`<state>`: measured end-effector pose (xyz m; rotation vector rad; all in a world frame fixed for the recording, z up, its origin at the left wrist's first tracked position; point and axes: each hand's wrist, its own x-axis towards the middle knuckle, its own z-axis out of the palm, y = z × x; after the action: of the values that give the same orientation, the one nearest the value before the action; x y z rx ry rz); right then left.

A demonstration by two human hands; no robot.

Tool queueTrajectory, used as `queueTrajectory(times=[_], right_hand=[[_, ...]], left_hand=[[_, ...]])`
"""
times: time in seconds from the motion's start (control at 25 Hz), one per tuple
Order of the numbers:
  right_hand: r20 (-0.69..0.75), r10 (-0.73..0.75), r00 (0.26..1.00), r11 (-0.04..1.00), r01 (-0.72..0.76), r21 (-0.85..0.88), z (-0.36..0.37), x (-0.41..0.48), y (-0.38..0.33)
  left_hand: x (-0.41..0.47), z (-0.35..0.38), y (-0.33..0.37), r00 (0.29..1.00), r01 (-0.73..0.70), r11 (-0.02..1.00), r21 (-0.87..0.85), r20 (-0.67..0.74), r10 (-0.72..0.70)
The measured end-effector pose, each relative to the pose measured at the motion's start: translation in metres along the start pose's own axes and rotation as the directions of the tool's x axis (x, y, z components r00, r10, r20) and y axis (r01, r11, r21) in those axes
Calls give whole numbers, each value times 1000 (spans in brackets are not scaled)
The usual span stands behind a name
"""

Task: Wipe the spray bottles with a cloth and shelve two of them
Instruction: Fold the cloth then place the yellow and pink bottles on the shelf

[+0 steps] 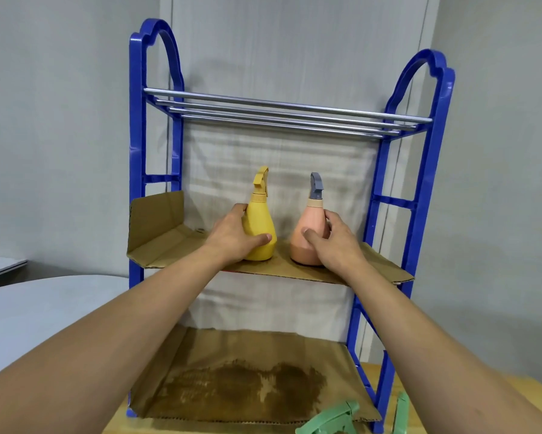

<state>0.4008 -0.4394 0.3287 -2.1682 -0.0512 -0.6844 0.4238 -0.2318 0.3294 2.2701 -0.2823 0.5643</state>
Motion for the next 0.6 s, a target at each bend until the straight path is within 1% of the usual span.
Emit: queueTrajectory(times=[0.08,0.2,0.28,0.36,0.44,0.52,0.6], right_hand=[[3,0,1000,1000,0,-19,0,-1,0],[-32,20,999,1000,-20,-6,-6,-8,-3],[-68,0,998,1000,0,3,-15,-19,-8],[-98,-52,994,999,52,0,-24,-35,-11],[-120,-91,989,996,92,3,-33,-59,-13],[-134,-106,985,994,110,25,-39,-88,-12],[-158,-111,981,989,125,77,-43,-119,-6]], left_hand=[[-2,-1,0,1000,12,1000,9,15,-12],[-7,-4,6,999,11,999,53,38,-13],[-17,-8,9,1000,-10,996,92,13,9],[-35,-14,11,998,-57,993,102,-32,60],[-63,-18,13,985,-147,984,103,-73,154],[-97,-17,13,961,-242,965,96,-113,252],[-137,-12,12,945,-298,953,54,-121,303]])
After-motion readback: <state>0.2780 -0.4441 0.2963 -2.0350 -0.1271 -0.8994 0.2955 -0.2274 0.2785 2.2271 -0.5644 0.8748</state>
